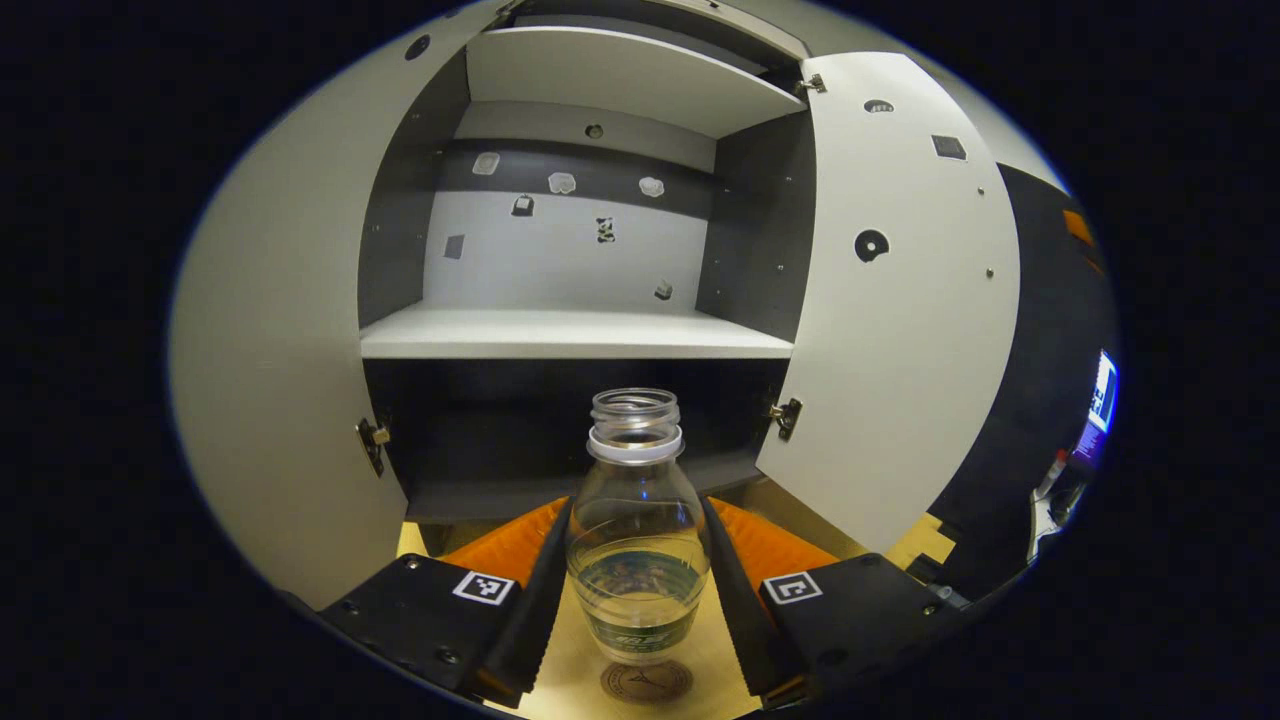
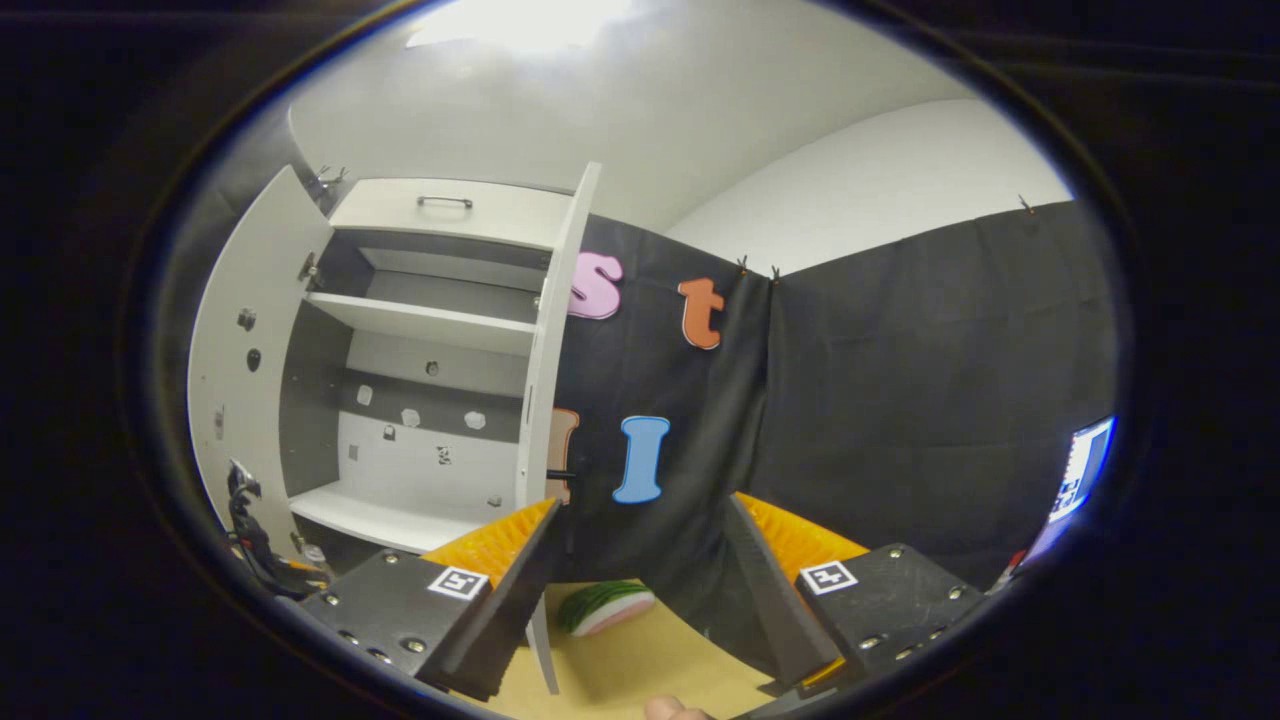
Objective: Grasp the bottle in the cabinet with the left hand and place it on the coaster, then close the right door with the right hand and the left door with the left hand.
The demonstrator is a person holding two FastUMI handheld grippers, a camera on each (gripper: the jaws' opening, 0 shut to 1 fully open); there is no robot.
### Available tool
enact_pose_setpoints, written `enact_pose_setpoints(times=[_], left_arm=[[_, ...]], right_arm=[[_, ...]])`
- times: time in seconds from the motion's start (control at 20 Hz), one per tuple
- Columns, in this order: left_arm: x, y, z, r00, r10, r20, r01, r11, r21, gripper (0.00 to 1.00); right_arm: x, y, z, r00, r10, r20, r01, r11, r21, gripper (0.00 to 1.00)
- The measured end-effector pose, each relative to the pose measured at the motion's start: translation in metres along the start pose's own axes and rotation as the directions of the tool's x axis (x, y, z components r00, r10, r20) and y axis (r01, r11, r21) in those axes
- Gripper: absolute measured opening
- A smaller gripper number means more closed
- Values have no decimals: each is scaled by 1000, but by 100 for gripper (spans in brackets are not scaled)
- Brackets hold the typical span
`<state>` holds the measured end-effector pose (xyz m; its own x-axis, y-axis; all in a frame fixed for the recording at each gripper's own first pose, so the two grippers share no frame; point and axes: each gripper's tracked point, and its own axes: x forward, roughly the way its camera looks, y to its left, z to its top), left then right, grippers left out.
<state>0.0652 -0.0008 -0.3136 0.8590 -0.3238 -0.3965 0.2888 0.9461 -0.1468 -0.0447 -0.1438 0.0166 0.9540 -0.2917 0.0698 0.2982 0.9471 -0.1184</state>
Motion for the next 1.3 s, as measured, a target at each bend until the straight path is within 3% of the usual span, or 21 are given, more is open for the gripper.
enact_pose_setpoints(times=[0.5, 0.95, 1.3], left_arm=[[9, -1, -100, 987, -29, -160, 25, 999, -24, 76], [3, 4, -115, 996, 23, -80, -26, 999, -33, 79], [-14, -1, -121, 995, 25, -98, -32, 996, -79, 82]], right_arm=[[-10, -13, 1, 999, -44, -4, 44, 997, -57, 98], [-8, -2, -8, 1000, -9, -19, 8, 997, -75, 98], [-3, 13, -14, 999, 29, -25, -32, 995, -92, 96]])
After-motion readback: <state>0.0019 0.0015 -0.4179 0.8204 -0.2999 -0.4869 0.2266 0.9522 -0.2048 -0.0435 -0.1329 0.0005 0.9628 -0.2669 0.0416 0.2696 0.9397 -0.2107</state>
